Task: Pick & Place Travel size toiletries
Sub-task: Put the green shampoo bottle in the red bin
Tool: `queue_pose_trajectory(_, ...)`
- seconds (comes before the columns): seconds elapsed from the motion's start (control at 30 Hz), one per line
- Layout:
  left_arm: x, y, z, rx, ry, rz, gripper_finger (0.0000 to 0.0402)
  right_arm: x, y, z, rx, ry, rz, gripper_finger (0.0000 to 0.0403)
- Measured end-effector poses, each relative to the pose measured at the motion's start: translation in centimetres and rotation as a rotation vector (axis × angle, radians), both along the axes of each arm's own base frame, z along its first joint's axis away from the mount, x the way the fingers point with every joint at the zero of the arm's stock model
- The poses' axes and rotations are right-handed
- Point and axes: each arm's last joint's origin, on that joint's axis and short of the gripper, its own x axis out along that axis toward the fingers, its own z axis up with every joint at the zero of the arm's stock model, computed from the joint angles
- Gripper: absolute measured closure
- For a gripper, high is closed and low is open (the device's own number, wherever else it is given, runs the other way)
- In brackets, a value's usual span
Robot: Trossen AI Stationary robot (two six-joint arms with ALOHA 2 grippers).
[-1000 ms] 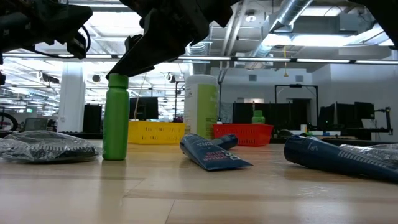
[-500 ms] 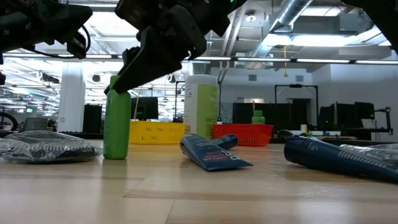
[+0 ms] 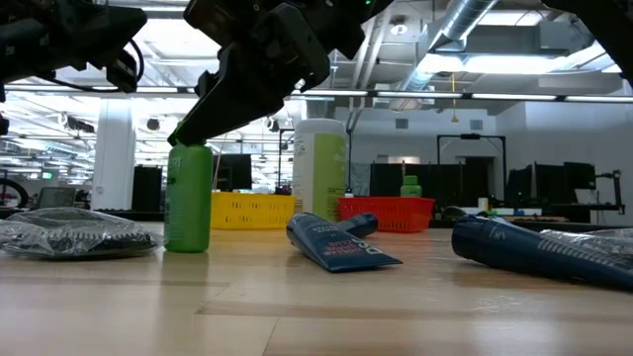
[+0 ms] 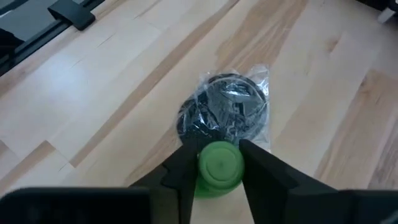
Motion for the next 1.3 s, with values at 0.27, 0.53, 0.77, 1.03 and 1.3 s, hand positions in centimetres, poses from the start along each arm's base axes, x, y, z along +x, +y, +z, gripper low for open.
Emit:
queue_pose_trajectory(0.27, 0.0, 0.0, 0.0, 0.000, 0.000, 0.000, 0.0390, -0.1, -0.6, 2.0, 0.010, 0.008, -0.023, 0.0318)
queue_pose_trajectory(0.53, 0.1, 0.0, 0.0, 0.000, 0.003, 0.000, 0.0390, -3.8, -8.6, 9.9, 0.015, -0.001, -0.222, 0.0313)
queue_pose_trajectory(0.77, 0.2, 0.0, -0.1, 0.001, 0.015, 0.000, 0.0390, -11.4, -16.5, 14.4, -0.007, 0.064, -0.510, 0.0316)
queue_pose_trajectory(1.03, 0.4, 0.0, -0.2, 0.001, 0.028, 0.000, 0.0390, -21.1, -18.9, 12.8, -0.016, 0.059, -1.025, 0.0315)
queue_pose_trajectory(1.3, 0.4, 0.0, -0.2, 0.001, 0.029, 0.000, 0.0390, -24.0, -18.3, 8.6, 0.039, 0.041, -1.346, 0.0315)
